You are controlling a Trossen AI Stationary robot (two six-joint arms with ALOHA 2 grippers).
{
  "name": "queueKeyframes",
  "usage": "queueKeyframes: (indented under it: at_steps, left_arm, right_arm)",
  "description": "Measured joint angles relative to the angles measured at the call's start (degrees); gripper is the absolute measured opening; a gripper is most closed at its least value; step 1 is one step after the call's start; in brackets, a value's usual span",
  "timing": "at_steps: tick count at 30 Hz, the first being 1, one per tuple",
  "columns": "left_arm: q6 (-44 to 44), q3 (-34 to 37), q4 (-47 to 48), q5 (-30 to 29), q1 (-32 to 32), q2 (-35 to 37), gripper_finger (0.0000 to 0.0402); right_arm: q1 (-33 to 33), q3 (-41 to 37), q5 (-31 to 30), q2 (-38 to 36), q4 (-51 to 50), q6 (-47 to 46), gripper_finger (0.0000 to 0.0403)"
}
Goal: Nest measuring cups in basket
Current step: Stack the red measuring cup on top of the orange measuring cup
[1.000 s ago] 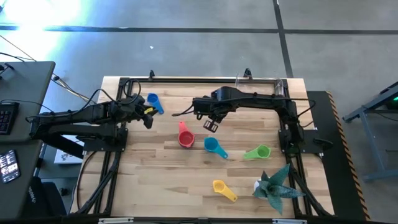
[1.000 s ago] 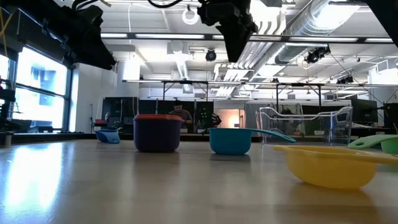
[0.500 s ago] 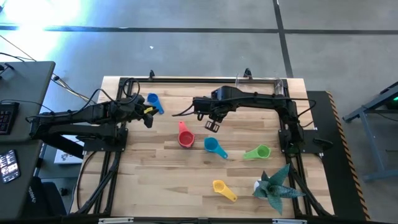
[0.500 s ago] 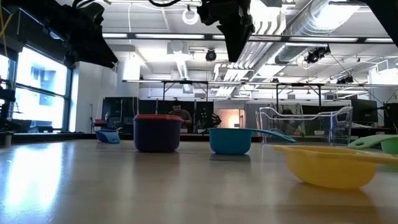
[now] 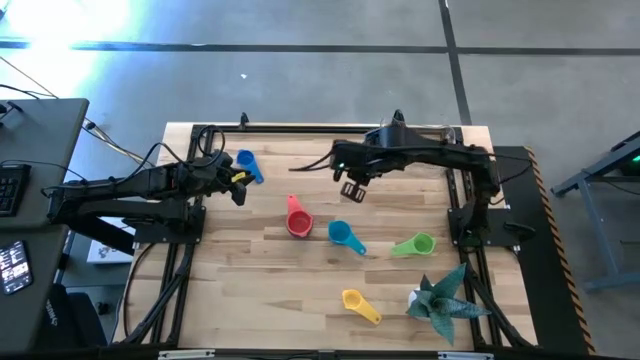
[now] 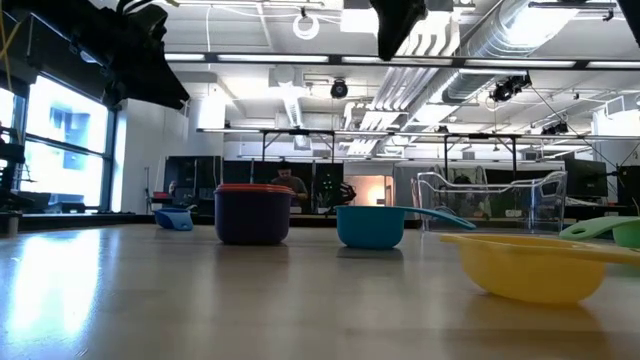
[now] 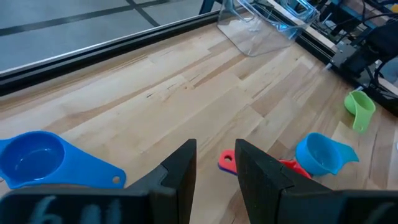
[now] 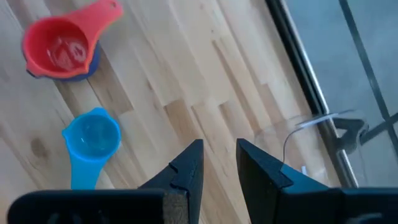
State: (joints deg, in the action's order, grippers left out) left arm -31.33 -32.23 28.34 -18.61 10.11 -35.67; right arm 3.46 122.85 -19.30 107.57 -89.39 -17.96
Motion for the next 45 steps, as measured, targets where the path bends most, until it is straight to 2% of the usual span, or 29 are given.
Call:
queueKeyframes:
  at_steps: [6, 13, 17, 24, 29, 36, 42, 45]
  left_arm:
    - [0.0, 0.0, -0.31, -0.02, 0.0, 0.01, 0.0101]
    - [0.03, 0.0, -1.74, -0.03, 0.0, 0.01, 0.0101]
    - [0.03, 0.0, -1.74, -0.03, 0.0, -0.01, 0.0101]
    - [0.14, 0.0, -1.75, -0.01, 0.0, -0.02, 0.0101]
    - [2.19, 0.0, -4.31, 0.07, 0.0, -0.52, 0.0101]
    - [12.26, -0.71, -14.72, 3.57, 0.0, -3.35, 0.0101]
    - [23.21, -8.72, -12.72, 4.17, 0.25, -11.1, 0.0101]
    - [25.93, -13.04, -10.05, 4.48, 1.79, -15.98, 0.0101]
  right_arm:
    - [0.02, 0.0, -4.46, -2.82, -0.45, -1.8, 0.0087]
    - [0.05, -0.81, -5.8, -3.51, -0.06, -2.55, 0.0087]
    - [0.19, -11.77, -5.77, -7.53, 4.84, -3.89, 0.0087]
    - [0.92, -35.5, 0.96, -21.63, 23.35, -7.37, 0.0087]
    - [1.05, -45.9, 1.95, -30.2, 31.07, -10.03, 0.0087]
    - [1.01, -55.15, 5.05, -36.9, 37.92, -13.16, 0.0087]
    - [1.01, -57.2, 6.62, -37.59, 38.47, -14.61, 0.0087]
    - [1.01, -57.2, 6.86, -37.61, 38.88, -14.1, 0.0087]
